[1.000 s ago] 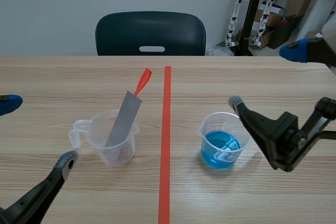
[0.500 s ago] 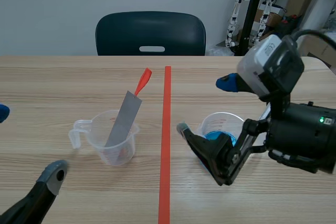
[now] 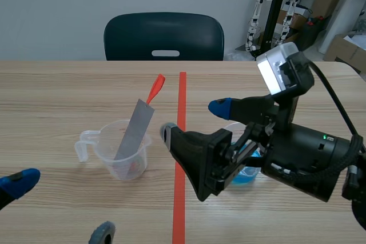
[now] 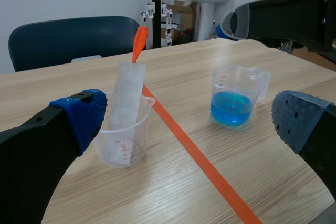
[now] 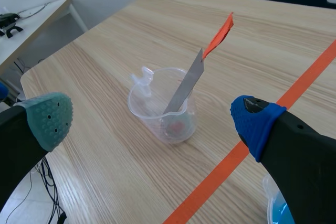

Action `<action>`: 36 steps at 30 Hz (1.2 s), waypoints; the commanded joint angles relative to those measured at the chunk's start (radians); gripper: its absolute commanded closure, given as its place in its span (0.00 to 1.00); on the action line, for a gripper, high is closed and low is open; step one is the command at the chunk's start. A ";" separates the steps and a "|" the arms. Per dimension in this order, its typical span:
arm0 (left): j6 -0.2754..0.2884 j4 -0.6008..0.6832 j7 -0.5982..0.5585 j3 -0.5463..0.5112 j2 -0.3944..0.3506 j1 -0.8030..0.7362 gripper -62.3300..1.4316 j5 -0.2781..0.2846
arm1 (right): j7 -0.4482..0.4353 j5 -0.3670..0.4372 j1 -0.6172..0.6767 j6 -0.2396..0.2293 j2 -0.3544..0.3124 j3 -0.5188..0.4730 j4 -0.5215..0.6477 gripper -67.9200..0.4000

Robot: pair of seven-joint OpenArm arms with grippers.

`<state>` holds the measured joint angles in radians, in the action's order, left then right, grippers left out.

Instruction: Do the redox reaction experiment. lift the metal plate out of the left beaker

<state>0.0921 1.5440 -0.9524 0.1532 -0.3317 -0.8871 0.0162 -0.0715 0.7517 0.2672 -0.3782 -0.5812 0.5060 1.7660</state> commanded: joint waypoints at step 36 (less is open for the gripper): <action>-0.218 -0.511 -0.602 0.073 0.055 0.060 0.00 0.145 | 0.135 0.071 -0.257 0.253 0.206 0.067 -0.192 0.07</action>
<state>-0.1276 1.0172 -1.5116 0.2276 -0.2825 -0.8227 0.1616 0.0746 0.8143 0.0326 -0.1249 -0.3809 0.5629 1.5593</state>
